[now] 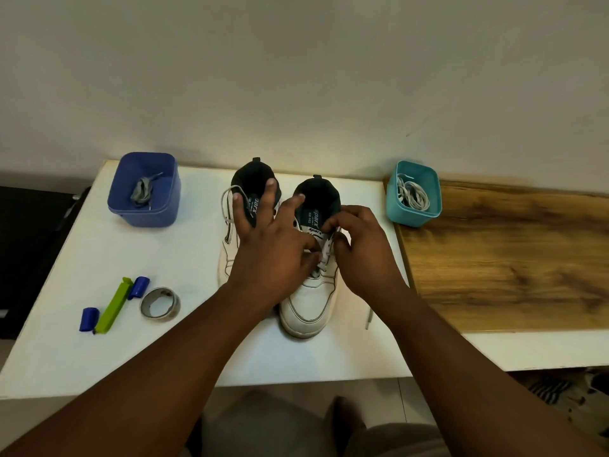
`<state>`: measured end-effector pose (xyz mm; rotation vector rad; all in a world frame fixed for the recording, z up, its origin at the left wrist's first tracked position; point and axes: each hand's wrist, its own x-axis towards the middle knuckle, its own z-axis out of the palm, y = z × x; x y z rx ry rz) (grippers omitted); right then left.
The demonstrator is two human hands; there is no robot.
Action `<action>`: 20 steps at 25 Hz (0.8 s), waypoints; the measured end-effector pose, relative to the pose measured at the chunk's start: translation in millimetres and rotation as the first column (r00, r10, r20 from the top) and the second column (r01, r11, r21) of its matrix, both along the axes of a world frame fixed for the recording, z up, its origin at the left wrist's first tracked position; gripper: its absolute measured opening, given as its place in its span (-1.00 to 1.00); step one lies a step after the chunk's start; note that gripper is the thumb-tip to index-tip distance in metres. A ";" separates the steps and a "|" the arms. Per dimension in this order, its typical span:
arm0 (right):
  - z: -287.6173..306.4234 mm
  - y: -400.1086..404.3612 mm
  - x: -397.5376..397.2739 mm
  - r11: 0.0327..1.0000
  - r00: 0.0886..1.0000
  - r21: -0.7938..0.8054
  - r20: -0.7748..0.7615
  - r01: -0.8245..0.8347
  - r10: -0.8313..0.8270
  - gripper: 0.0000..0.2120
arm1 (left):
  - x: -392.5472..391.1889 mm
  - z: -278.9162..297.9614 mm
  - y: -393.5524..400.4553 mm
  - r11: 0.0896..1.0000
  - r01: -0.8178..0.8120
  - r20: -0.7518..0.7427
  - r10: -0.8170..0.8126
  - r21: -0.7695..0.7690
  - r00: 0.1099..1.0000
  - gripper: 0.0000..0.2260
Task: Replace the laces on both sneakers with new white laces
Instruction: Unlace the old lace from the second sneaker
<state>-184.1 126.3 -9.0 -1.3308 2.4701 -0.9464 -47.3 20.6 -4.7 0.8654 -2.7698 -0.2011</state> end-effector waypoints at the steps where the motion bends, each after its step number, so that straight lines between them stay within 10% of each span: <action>1: 1.9 -0.5 0.2 1.000 1.000 -0.012 0.010 0.013 -0.013 -0.66 | -1.1 -0.7 -0.3 1.000 -0.005 -0.008 0.005 0.016 1.000 -0.83; 8: 7.0 -1.4 0.7 0.996 0.993 -0.040 0.095 0.076 -0.072 -0.68 | -0.6 -3.4 -3.5 0.964 -0.223 -0.229 0.251 0.143 0.941 -0.80; 14: 5.5 -2.1 -0.6 0.997 0.992 -0.049 0.116 0.063 -0.057 -0.69 | -3.1 -8.4 -2.7 0.997 -0.033 -0.091 0.040 0.067 0.995 -0.78; 20: 5.2 -1.1 -0.6 0.996 0.989 -0.053 0.136 0.070 -0.062 -0.70 | 5.3 5.6 -17.8 0.909 -0.321 -0.385 0.406 0.266 0.829 -0.68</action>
